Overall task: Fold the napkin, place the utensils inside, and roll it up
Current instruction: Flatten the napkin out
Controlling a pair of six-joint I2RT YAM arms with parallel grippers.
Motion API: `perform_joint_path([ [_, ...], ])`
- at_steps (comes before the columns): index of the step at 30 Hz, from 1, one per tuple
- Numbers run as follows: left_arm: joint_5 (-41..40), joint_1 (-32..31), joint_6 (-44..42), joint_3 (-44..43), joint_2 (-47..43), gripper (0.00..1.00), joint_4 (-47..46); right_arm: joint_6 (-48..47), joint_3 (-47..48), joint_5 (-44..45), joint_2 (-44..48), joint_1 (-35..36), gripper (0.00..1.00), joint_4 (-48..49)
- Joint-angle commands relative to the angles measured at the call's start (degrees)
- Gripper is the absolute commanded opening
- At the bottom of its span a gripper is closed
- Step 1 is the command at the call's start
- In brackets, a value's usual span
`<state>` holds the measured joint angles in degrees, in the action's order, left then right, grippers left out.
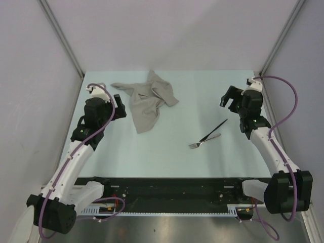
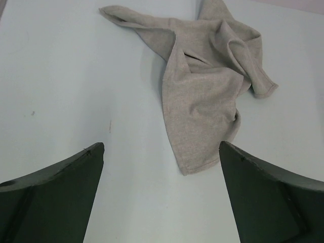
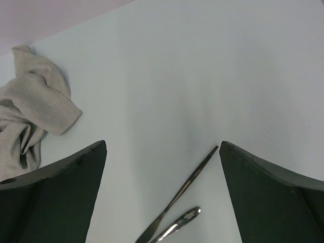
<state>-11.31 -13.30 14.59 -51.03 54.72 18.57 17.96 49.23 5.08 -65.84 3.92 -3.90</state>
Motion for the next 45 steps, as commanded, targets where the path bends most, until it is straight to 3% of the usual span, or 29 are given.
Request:
perform_joint_path([
  [1,2.2,-0.3,6.5,1.4,1.8,1.00,-2.4,-0.6,6.3,-0.4,-6.4,4.7,1.00,-0.2],
  [5,5.0,-0.4,11.0,4.1,4.9,1.00,-2.8,-2.0,11.9,0.9,-14.9,10.4,1.00,-2.2],
  [12,12.6,-3.6,13.4,6.8,16.4,0.82,-5.6,0.5,23.1,-1.7,-30.1,17.1,0.98,-6.7],
  [18,11.5,-6.1,13.4,5.8,25.5,0.70,-6.0,1.6,30.5,-3.8,-39.4,20.3,0.96,-9.9],
  [34,11.5,-6.2,17.1,6.4,36.0,0.60,-11.4,2.1,38.7,-7.6,-48.2,23.1,0.96,-11.6],
  [39,9.4,-6.1,17.6,6.1,37.7,0.43,-12.2,1.6,41.3,-7.9,-51.1,23.7,0.96,-12.6],
  [43,8.8,-6.1,17.8,6.6,38.5,0.37,-12.3,1.2,43.2,-7.5,-53.2,23.8,0.96,-13.1],
  [45,8.7,-5.9,18.1,7.3,38.0,0.21,-12.9,0.4,45.5,-7.3,-55.1,23.8,0.96,-13.8],
])
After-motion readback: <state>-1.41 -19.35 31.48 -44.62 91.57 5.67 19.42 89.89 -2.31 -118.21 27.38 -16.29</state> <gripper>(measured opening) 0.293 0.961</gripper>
